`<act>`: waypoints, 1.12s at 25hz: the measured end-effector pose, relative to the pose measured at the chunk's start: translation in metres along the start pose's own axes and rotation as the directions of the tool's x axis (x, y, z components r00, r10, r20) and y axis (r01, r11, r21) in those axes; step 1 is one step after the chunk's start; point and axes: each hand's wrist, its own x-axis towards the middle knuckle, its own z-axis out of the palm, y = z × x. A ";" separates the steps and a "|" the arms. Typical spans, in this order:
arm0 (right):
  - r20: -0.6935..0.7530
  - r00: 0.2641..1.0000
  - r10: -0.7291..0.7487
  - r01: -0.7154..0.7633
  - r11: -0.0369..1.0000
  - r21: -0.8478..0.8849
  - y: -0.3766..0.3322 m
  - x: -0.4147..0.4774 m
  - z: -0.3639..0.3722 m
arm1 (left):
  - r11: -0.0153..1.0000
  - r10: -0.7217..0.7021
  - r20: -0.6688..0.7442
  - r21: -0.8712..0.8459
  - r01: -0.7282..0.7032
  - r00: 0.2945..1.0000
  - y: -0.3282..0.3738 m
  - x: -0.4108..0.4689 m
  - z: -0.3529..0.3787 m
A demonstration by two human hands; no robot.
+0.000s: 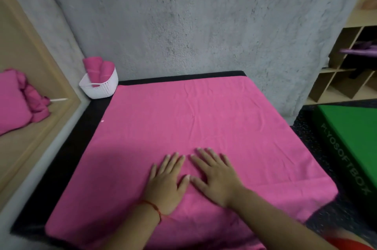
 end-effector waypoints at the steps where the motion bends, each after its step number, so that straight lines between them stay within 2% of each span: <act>1: 0.014 0.999 -0.035 0.035 0.999 -0.013 -0.009 -0.014 0.008 | 0.999 0.027 -0.004 0.018 -0.027 1.000 0.006 -0.014 0.001; 3: -0.045 0.999 0.006 -0.009 0.998 -0.069 0.015 -0.035 0.013 | 0.998 -0.009 -0.075 0.066 0.014 0.997 -0.026 -0.036 0.002; 6: -0.104 0.984 0.148 -0.160 0.980 -0.121 0.083 -0.067 0.012 | 0.979 -0.160 -0.113 0.105 0.172 0.981 -0.119 -0.072 0.003; 8: -0.144 0.958 0.247 -0.259 0.963 -0.073 0.121 -0.090 0.014 | 0.948 -0.306 -0.113 0.051 0.313 0.945 -0.170 -0.097 0.005; 10: -0.188 0.916 0.354 -0.365 0.930 -0.028 0.147 -0.108 0.010 | 0.903 -0.425 -0.183 -0.015 0.430 0.886 -0.201 -0.114 0.002; 12: -0.188 0.874 0.447 -0.456 0.890 -0.004 0.164 -0.122 0.005 | 0.862 -0.507 -0.157 -0.062 0.504 0.848 -0.214 -0.127 -0.003; 16: -0.260 0.723 0.640 -0.609 0.768 0.197 0.177 -0.155 0.014 | 0.780 -0.624 -0.157 -0.177 0.600 0.765 -0.219 -0.143 -0.001; 17: -0.288 0.689 0.665 -0.601 0.746 0.287 0.183 -0.161 0.020 | 0.766 -0.639 -0.174 -0.228 0.601 0.749 -0.218 -0.146 0.003; 19: -0.324 0.630 0.706 -0.482 0.682 0.551 0.190 -0.172 0.026 | 0.754 -0.647 -0.242 -0.342 0.560 0.723 -0.219 -0.158 0.016; 21: -0.246 0.595 0.765 -0.375 0.535 0.757 0.194 -0.178 0.020 | 0.709 -0.687 -0.327 -0.499 0.499 0.649 -0.219 -0.172 0.028; 23: -0.108 0.554 0.826 -0.359 0.353 0.864 0.198 -0.184 0.017 | 0.544 -0.808 -0.307 -0.715 0.438 0.503 -0.208 -0.186 0.030; 24: -0.029 0.532 0.846 -0.356 0.255 0.899 0.202 -0.187 0.017 | 0.466 -0.845 -0.274 -0.798 0.382 0.460 -0.203 -0.188 0.028; 26: 0.094 0.484 0.870 -0.423 0.139 0.896 0.205 -0.191 0.023 | 0.375 -0.844 -0.184 -0.875 0.307 0.504 -0.199 -0.186 0.026; 28: 0.144 0.440 0.887 -0.519 0.121 0.846 0.212 -0.194 0.035 | 0.334 -0.820 -0.097 -0.881 0.335 0.564 -0.202 -0.184 0.023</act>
